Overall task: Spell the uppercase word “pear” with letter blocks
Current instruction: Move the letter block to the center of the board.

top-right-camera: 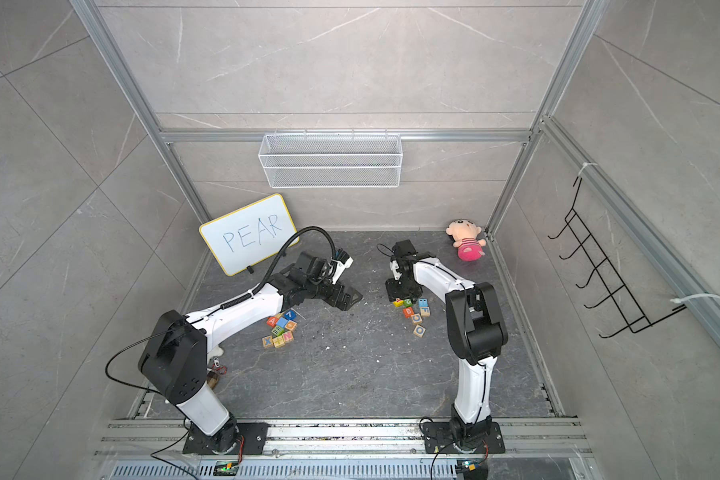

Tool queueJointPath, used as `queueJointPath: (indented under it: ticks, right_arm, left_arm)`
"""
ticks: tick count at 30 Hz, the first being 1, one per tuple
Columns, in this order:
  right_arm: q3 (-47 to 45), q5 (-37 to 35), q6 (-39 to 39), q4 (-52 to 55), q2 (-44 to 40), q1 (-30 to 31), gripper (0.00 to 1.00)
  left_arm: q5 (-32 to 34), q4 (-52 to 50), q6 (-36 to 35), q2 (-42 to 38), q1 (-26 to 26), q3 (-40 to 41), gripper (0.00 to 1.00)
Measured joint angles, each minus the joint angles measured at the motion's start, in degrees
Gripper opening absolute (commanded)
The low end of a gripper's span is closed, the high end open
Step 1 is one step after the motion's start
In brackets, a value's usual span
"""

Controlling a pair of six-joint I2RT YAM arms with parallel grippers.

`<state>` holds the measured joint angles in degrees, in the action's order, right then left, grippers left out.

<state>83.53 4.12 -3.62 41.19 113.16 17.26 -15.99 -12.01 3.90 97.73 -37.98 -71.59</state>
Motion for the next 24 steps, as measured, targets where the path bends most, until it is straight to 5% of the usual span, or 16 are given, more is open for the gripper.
queueJointPath:
  ticks: [24]
  right_arm:
    - [2.5, 0.9, 2.0, 0.6, 3.9, 0.0, 0.58]
  left_arm:
    - [-0.2, -1.6, -0.5, 3.5, -1.4, -2.2, 1.0]
